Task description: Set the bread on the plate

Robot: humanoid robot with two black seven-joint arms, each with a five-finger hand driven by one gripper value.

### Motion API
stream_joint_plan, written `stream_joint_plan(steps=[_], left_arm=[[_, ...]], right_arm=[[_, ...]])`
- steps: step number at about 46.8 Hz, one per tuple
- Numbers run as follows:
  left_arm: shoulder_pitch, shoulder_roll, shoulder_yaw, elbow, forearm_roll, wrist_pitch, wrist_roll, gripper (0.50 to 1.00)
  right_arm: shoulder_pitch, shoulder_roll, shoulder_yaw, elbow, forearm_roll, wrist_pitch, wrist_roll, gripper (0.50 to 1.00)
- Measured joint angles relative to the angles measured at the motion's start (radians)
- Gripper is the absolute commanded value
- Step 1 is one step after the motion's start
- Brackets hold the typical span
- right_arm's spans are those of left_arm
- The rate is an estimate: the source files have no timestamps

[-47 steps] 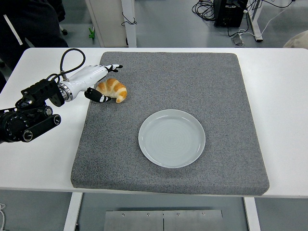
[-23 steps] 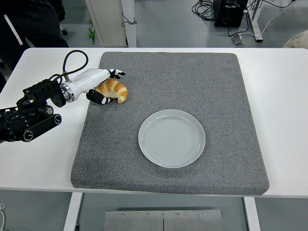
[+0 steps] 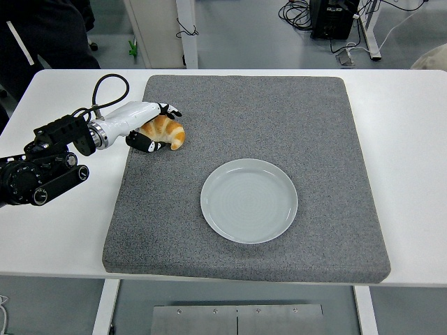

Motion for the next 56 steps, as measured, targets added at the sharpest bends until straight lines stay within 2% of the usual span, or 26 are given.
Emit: stream_joint_plan(steps=[12, 20, 31, 56], left_arm=[[-0.014, 0.0, 0.0, 0.0, -0.011, -0.004, 0.002, 0.669], [-0.04, 0.004, -0.006, 0.0, -0.018, -0.058, 0.003, 0.63], [-0.065, 0.011, -0.016, -0.005, -0.029, -0.08, 0.002, 0.604], [-0.272, 0.096, -0.022, -0.018, -0.106, -0.174, -0.003, 0.59]], right_arm=[[0.0, 0.0, 0.0, 0.0, 0.0, 0.0, 0.0, 1.0], [0.0, 0.0, 0.0, 0.0, 0.0, 0.0, 0.0, 1.0], [0.0, 0.0, 0.0, 0.0, 0.0, 0.0, 0.0, 1.0], [0.0, 0.0, 0.0, 0.0, 0.0, 0.0, 0.0, 1.0]])
